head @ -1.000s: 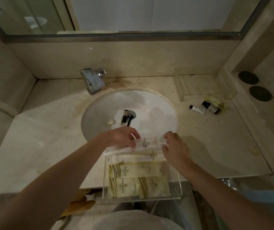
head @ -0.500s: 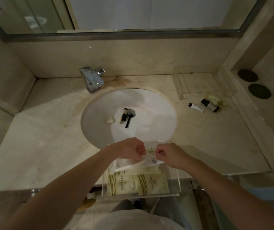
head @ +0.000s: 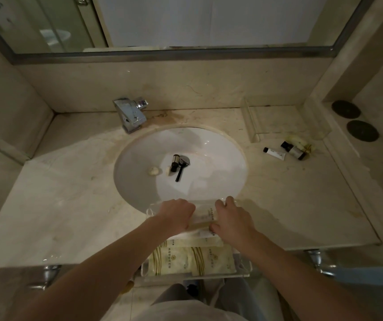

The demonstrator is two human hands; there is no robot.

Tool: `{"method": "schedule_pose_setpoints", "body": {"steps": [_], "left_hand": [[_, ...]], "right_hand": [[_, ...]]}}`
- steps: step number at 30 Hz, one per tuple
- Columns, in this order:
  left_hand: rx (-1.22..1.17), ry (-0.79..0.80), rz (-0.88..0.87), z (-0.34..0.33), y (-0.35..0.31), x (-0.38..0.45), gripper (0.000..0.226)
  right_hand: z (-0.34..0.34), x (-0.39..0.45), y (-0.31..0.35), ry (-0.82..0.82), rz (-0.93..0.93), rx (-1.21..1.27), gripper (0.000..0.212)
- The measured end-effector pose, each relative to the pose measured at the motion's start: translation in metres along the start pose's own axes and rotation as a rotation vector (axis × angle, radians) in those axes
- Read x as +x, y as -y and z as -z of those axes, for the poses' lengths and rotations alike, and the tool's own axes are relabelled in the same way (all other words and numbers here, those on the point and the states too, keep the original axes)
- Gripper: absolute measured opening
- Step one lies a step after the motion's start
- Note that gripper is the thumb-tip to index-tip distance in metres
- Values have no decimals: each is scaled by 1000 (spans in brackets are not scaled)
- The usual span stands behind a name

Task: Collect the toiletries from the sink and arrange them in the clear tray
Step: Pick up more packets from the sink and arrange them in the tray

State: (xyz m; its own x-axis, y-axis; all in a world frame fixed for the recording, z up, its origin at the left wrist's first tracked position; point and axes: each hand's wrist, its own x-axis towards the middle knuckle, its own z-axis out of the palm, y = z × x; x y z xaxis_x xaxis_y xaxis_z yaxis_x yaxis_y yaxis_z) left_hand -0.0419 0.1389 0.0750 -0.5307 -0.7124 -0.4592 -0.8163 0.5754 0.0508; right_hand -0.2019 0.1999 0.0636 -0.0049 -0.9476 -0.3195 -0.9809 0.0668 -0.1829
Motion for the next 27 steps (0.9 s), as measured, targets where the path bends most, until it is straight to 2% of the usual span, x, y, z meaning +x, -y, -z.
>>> {"method": "schedule_pose_setpoints", "body": {"steps": [3, 8, 15, 24, 27], "left_hand": [[0, 10, -6, 0, 0, 2, 13], [-97, 56, -28, 11, 0, 14, 15], [-332, -67, -93, 49, -35, 68, 13], [-586, -132, -49, 99, -107, 145, 6], [-705, -126, 0, 110, -133, 175, 10]], "right_hand": [[4, 2, -4, 5, -5, 7, 54], [12, 0, -11, -26, -17, 121, 33], [33, 7, -35, -129, -134, 291, 16], [52, 25, -116, -262, -368, 448, 13], [61, 35, -153, -328, -451, 482, 12]]}}
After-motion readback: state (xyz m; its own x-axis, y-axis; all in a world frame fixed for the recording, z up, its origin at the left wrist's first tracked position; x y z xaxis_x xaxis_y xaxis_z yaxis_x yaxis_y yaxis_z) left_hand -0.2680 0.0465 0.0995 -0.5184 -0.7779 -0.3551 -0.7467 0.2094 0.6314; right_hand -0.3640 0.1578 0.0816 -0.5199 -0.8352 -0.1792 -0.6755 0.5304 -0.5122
